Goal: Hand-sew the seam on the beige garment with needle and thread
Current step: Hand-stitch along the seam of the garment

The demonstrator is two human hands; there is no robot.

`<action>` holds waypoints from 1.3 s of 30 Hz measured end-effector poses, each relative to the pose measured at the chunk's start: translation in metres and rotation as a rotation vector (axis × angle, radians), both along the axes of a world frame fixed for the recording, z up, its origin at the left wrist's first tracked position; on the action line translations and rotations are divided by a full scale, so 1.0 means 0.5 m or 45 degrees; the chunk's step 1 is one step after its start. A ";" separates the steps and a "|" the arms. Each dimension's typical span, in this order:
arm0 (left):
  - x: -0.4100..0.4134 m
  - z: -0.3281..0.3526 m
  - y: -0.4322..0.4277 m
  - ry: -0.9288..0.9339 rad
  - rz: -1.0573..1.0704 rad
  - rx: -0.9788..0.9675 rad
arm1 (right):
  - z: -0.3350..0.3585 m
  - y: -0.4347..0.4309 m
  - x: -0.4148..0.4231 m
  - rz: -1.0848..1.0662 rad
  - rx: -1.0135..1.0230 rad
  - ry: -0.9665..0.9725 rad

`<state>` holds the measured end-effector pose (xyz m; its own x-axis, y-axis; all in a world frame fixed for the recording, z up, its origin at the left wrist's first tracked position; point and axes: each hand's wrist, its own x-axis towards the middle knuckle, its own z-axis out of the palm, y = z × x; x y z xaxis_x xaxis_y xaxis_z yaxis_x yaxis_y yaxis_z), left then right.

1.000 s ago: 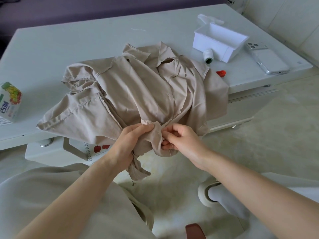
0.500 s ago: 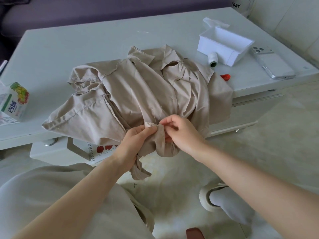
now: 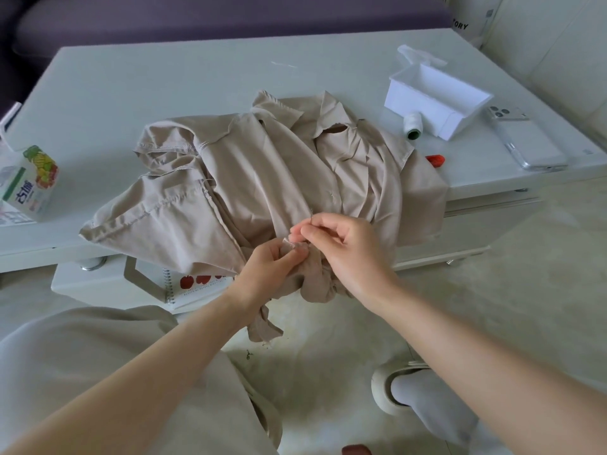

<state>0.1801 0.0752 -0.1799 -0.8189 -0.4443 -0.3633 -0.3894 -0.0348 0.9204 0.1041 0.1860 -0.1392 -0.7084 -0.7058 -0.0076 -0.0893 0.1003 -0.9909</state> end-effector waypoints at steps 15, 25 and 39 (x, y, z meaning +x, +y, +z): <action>-0.009 -0.017 -0.004 0.081 0.214 -0.165 | -0.051 0.115 -0.021 -0.002 0.278 -0.049; -0.002 -0.018 0.008 0.080 0.106 -0.258 | -0.129 0.221 -0.048 -0.017 0.688 0.094; 0.029 0.009 0.015 0.077 0.038 0.028 | -0.058 0.098 0.000 -0.106 0.289 0.085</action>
<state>0.1948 0.0826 -0.1754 -0.8261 -0.4617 -0.3232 -0.3314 -0.0658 0.9412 0.1042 0.2350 -0.1683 -0.7683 -0.6306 -0.1104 -0.1359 0.3292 -0.9344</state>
